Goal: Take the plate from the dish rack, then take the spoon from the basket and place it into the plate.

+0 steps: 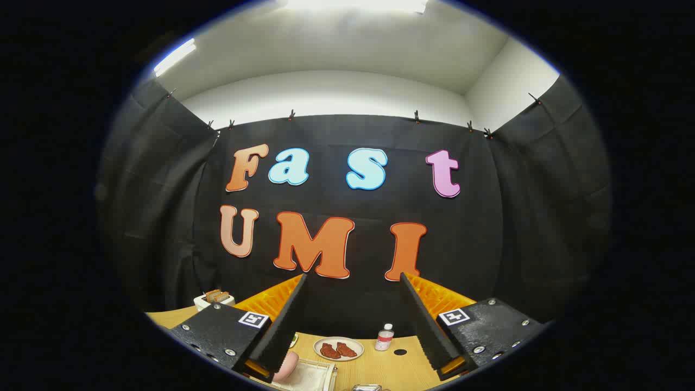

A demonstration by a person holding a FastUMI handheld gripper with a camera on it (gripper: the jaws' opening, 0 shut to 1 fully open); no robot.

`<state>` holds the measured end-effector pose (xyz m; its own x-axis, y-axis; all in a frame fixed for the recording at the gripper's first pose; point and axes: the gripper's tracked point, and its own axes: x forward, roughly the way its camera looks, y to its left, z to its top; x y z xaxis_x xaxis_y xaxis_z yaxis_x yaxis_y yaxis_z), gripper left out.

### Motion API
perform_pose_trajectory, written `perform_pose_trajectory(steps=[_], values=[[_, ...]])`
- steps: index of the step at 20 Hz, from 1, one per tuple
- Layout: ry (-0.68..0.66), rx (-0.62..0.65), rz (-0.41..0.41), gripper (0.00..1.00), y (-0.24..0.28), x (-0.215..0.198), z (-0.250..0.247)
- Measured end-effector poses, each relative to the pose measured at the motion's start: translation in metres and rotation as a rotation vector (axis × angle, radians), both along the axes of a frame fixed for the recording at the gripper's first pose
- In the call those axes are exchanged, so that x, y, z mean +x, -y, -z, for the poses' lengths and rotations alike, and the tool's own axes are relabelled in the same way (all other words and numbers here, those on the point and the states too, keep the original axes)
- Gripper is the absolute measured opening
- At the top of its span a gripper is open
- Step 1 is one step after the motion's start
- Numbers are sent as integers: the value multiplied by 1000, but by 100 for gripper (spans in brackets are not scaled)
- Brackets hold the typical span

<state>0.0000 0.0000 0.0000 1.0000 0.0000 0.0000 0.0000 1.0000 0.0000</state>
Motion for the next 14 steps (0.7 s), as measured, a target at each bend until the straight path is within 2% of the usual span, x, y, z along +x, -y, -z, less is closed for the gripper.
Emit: perform_pose_trajectory(steps=[14], values=[[-47,20,-23,98,-12,-2,13]])
